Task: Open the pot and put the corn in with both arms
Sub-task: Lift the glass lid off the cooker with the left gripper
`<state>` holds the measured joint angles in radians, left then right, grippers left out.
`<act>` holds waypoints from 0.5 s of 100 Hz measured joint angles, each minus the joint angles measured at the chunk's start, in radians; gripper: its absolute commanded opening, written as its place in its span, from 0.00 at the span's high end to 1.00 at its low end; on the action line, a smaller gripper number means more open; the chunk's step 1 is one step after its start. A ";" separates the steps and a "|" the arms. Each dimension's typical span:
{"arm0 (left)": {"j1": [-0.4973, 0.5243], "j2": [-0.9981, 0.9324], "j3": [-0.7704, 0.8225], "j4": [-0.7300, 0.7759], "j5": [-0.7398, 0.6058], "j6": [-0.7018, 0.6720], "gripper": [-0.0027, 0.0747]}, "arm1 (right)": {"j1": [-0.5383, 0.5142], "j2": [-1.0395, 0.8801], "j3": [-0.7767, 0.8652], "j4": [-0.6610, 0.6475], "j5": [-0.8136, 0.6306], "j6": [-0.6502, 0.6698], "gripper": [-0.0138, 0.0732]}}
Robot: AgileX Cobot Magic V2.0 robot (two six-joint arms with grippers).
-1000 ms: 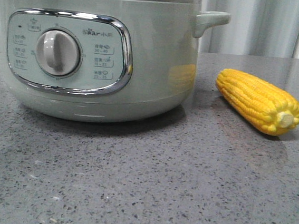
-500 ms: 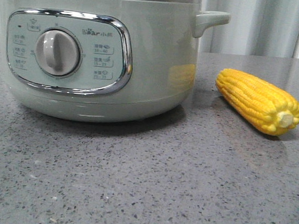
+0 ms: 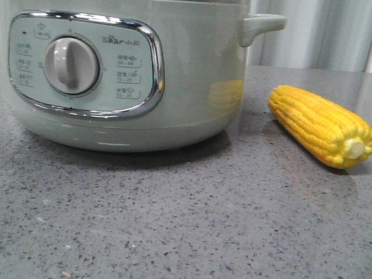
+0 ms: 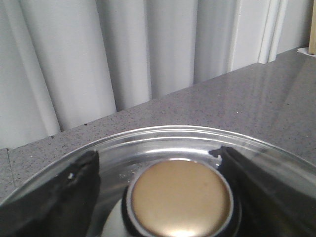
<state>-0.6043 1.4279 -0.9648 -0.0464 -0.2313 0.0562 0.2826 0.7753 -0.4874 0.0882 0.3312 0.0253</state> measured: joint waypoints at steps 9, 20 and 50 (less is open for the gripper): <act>-0.005 0.004 -0.005 0.007 0.008 0.000 0.66 | 0.000 0.000 0.000 0.000 0.000 0.000 0.89; -0.007 0.004 -0.005 0.008 0.010 -0.007 0.82 | 0.000 0.000 0.000 0.000 0.000 0.000 0.89; -0.007 0.004 -0.005 0.008 0.004 -0.010 0.99 | 0.000 0.000 0.000 0.000 0.000 0.000 0.89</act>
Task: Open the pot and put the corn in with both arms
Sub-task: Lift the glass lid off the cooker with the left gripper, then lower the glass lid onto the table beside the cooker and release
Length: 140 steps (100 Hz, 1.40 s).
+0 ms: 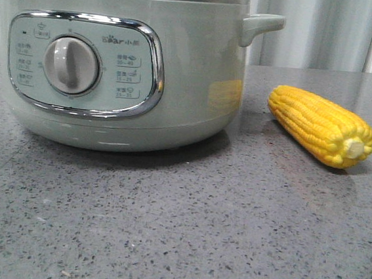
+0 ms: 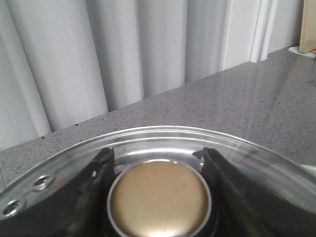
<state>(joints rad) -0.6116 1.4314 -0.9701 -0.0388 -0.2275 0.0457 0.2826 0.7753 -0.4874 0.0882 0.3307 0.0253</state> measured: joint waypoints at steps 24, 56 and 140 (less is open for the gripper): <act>0.000 -0.002 -0.037 -0.002 0.056 0.000 0.99 | 0.000 0.000 0.000 0.000 0.000 -0.002 0.89; 0.015 -0.131 -0.090 -0.002 0.081 0.016 0.99 | 0.000 0.000 0.000 0.000 -0.002 -0.001 0.89; 0.421 -0.820 0.466 -0.002 0.151 0.062 0.99 | 0.000 0.000 0.000 0.000 -0.027 -0.001 0.89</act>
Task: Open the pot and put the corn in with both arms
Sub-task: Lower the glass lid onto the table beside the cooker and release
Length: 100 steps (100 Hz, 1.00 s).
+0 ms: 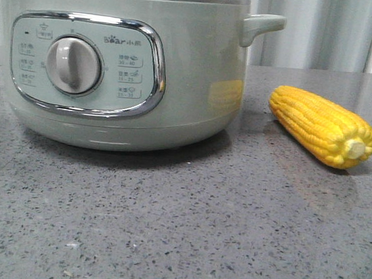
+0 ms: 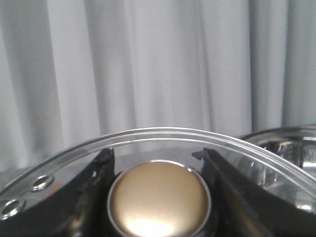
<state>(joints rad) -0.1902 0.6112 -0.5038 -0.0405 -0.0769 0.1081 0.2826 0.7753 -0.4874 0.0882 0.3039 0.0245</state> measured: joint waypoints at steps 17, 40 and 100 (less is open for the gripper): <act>0.031 -0.019 0.108 0.000 -0.003 0.000 0.99 | 0.000 0.000 0.000 0.000 -0.014 0.000 0.89; 0.077 0.020 0.192 0.000 -0.096 0.000 0.99 | 0.000 0.000 0.000 0.000 -0.025 0.000 0.89; 0.080 0.370 0.226 0.000 -0.255 0.000 0.99 | 0.000 0.000 0.000 0.000 -0.033 0.000 0.89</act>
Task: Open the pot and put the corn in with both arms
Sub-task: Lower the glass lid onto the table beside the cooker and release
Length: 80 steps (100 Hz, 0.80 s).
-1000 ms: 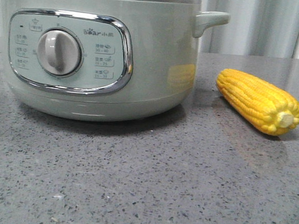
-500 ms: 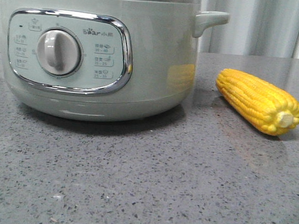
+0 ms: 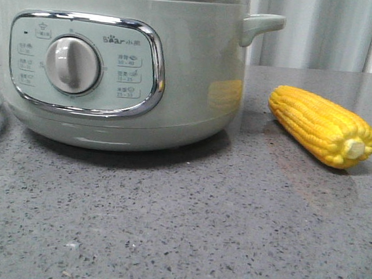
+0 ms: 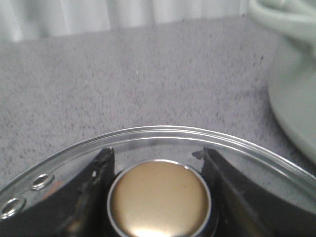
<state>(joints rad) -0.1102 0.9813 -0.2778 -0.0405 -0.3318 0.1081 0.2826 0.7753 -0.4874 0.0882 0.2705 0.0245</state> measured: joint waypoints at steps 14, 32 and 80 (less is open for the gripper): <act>0.000 0.052 0.000 -0.002 -0.025 0.000 0.99 | 0.000 0.000 0.000 0.000 0.000 0.000 0.89; 0.000 0.097 -0.008 -0.008 -0.049 -0.008 0.99 | 0.000 0.000 0.000 0.000 0.000 0.000 0.89; 0.000 0.140 -0.012 -0.026 -0.070 -0.032 0.44 | 0.000 0.001 -0.012 0.000 0.014 0.000 0.77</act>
<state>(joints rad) -0.1102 1.1209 -0.2898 -0.0664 -0.4018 0.0761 0.2826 0.7762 -0.4996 0.0882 0.2850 0.0245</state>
